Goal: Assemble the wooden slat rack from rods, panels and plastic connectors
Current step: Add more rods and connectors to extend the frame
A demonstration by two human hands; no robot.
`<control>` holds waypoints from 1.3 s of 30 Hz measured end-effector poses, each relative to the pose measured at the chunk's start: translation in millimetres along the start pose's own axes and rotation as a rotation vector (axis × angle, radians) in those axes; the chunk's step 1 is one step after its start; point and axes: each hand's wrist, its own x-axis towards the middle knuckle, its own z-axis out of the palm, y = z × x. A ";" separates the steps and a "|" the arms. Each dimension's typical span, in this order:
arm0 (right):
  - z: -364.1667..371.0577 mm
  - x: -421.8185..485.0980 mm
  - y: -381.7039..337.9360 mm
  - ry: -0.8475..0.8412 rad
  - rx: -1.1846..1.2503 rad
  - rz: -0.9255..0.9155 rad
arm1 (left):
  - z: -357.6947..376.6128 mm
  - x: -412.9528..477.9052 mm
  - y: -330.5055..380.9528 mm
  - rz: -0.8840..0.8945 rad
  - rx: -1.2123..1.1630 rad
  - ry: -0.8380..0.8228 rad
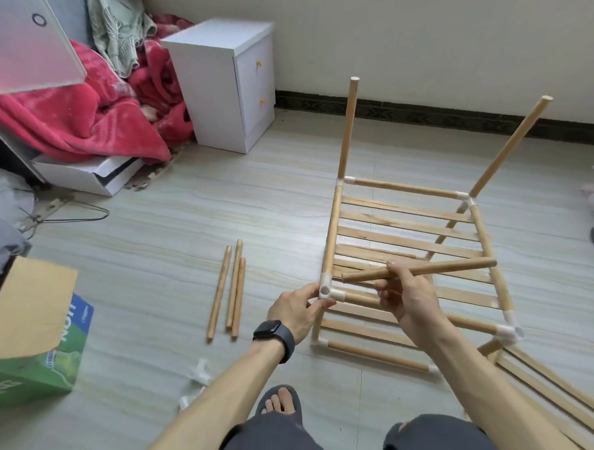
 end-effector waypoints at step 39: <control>48.6 -12.1 -10.5 -0.207 -1.315 -0.596 | -89.6 2.8 25.8 0.043 -0.118 -0.062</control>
